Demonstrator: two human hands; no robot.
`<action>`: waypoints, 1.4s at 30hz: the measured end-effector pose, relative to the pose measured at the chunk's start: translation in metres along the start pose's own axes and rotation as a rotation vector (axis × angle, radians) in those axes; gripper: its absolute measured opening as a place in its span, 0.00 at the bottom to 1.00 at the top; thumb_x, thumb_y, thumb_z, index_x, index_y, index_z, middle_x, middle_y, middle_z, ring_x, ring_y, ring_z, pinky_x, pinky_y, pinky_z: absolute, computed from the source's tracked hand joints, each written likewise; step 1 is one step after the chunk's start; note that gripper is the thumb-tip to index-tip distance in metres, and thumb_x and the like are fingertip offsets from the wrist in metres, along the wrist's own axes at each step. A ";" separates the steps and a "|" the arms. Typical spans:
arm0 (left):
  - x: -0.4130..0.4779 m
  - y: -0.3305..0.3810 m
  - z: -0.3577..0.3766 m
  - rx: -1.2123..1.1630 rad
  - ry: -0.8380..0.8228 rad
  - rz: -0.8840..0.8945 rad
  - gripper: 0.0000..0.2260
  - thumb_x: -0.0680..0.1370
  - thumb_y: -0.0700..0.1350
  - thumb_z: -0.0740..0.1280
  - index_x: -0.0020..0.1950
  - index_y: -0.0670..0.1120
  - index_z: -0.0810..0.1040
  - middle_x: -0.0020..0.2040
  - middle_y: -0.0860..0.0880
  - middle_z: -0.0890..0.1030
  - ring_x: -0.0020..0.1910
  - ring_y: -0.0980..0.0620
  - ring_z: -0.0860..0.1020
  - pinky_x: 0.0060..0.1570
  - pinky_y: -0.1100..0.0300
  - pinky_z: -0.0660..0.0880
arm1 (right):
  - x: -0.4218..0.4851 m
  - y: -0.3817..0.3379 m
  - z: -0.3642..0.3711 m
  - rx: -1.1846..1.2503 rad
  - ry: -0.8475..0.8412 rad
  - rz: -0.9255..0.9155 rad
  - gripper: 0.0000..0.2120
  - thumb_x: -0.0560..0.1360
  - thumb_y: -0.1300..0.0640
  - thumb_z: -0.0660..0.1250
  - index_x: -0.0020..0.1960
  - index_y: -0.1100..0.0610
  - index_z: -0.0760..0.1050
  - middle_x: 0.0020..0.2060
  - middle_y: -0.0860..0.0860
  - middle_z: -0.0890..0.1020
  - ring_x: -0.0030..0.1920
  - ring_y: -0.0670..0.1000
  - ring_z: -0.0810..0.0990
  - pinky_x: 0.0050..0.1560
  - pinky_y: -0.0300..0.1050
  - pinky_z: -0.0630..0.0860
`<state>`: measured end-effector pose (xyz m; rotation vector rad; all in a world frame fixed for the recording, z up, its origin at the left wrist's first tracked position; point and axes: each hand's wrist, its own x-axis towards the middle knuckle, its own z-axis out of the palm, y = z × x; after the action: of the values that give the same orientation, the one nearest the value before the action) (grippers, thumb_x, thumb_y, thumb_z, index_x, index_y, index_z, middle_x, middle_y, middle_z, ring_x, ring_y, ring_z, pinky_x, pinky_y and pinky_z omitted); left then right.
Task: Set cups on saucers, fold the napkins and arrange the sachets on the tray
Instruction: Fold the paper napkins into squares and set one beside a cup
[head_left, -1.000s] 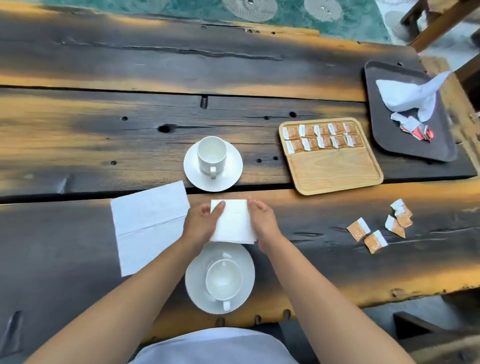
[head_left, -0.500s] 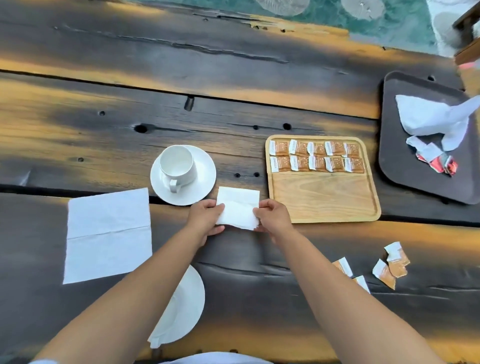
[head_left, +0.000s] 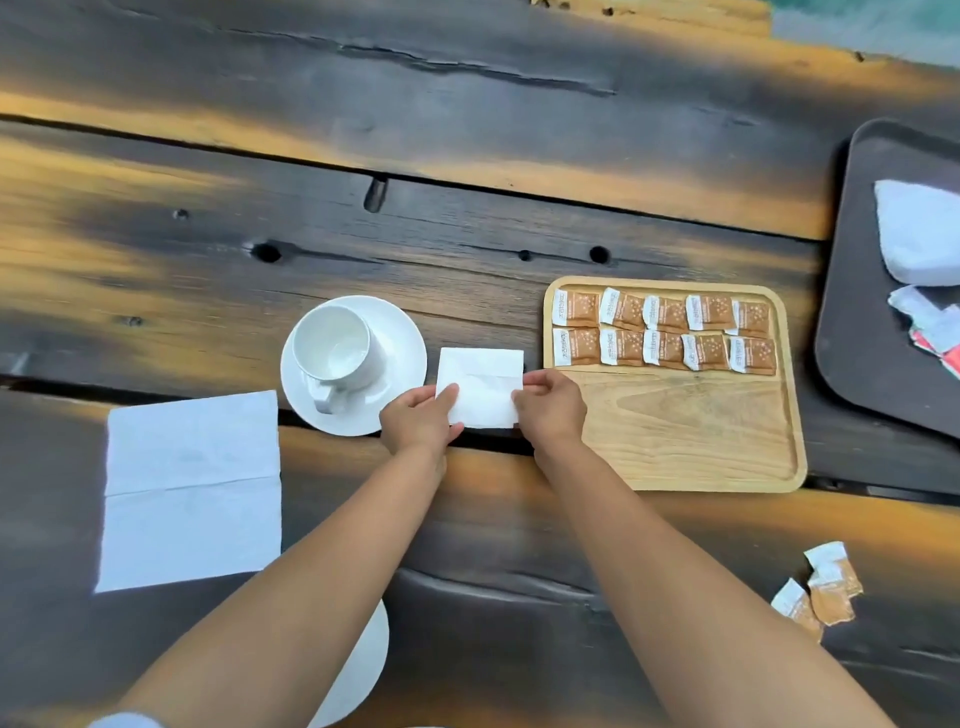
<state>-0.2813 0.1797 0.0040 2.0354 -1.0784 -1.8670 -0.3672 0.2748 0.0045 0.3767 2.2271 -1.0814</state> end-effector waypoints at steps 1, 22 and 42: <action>0.000 -0.001 0.002 -0.012 0.002 0.002 0.11 0.71 0.41 0.77 0.50 0.45 0.80 0.49 0.53 0.80 0.43 0.56 0.79 0.32 0.62 0.80 | 0.001 0.000 0.002 -0.013 -0.003 -0.019 0.09 0.71 0.65 0.65 0.47 0.53 0.77 0.39 0.47 0.82 0.44 0.51 0.81 0.47 0.46 0.80; -0.012 0.002 -0.097 0.415 -0.134 0.300 0.09 0.74 0.36 0.64 0.44 0.48 0.80 0.46 0.48 0.85 0.50 0.46 0.82 0.56 0.47 0.79 | -0.106 0.012 0.026 -0.503 -0.117 -0.346 0.18 0.72 0.65 0.61 0.60 0.60 0.77 0.55 0.57 0.82 0.60 0.59 0.77 0.53 0.42 0.71; 0.132 0.094 -0.352 0.741 0.069 0.420 0.08 0.76 0.39 0.64 0.49 0.48 0.80 0.49 0.49 0.81 0.56 0.47 0.77 0.47 0.59 0.72 | -0.192 -0.057 0.234 -0.840 -0.360 -0.539 0.24 0.75 0.62 0.63 0.72 0.58 0.69 0.68 0.58 0.74 0.68 0.57 0.72 0.66 0.46 0.69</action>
<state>0.0001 -0.0857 0.0226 1.9198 -2.2084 -1.2772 -0.1525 0.0595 0.0535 -0.7440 2.2497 -0.3093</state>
